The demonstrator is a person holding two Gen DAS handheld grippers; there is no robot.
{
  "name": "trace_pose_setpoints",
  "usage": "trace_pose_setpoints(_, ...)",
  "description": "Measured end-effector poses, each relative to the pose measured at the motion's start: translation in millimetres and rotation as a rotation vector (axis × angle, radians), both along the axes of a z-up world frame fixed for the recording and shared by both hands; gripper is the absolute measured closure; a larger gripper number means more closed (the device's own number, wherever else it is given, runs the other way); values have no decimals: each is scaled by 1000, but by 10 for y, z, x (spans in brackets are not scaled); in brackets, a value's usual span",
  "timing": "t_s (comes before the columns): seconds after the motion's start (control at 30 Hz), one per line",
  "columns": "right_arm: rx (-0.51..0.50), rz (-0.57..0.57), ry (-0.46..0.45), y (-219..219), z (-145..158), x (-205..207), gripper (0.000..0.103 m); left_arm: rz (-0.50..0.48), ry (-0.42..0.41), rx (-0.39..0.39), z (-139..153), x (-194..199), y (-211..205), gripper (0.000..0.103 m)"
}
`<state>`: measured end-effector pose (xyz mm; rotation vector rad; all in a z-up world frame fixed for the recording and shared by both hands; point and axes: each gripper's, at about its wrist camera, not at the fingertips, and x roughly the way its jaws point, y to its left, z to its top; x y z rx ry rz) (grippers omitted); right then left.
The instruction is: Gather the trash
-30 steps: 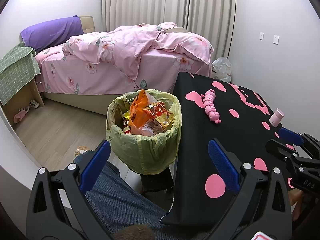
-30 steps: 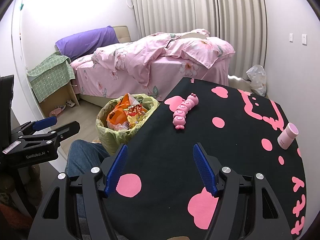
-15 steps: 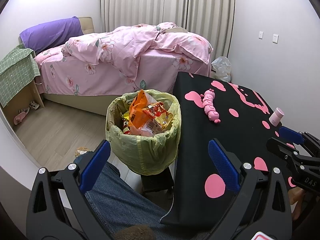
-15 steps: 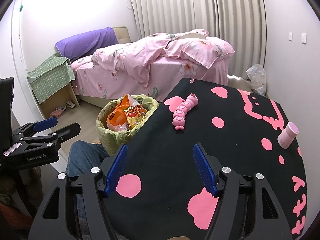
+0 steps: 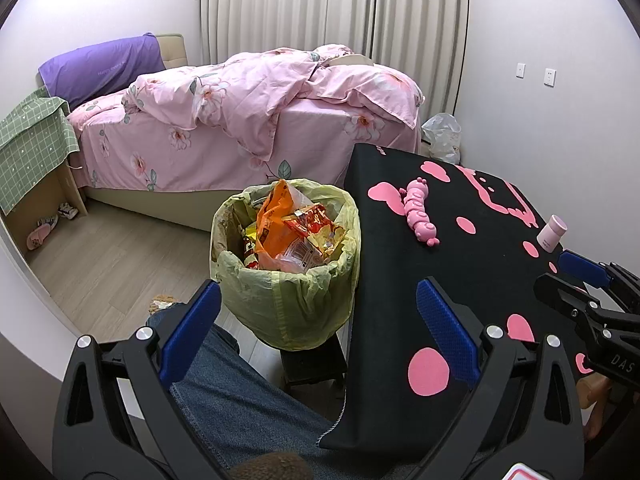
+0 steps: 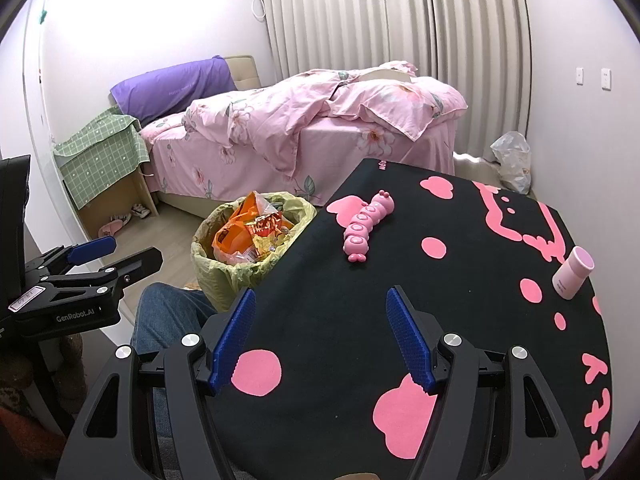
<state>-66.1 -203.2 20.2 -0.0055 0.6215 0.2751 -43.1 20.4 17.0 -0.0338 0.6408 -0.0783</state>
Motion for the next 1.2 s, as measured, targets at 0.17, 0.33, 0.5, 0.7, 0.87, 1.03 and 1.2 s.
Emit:
trace_pose_setpoints(0.17, 0, -1, 0, 3, -5, 0, 39, -2, 1, 0, -1, 1, 5, 9)
trace_pose_setpoints(0.33, 0, 0, 0, -3, -1, -2, 39, -1, 1, -1, 0, 0, 3, 9)
trace_pose_setpoints(0.5, 1, -2, 0, 1, -6, -2, 39, -1, -2, 6, 0, -4, -4, 9)
trace_pose_setpoints(0.7, 1, 0, -1, -1, -4, 2, 39, 3, 0, 5, 16, -1, -18, 9)
trace_pose_setpoints(0.87, -1, 2, 1, 6, -7, -1, 39, 9, 4, -4, 31, 17, 25, 9)
trace_pose_setpoints(1.03, -6, 7, 0, 36, 5, -18, 39, 21, -1, 1, 42, 23, 74, 10)
trace_pose_setpoints(1.2, -10, 9, 5, 66, -9, -11, 39, 13, -4, 11, 35, 25, 77, 10)
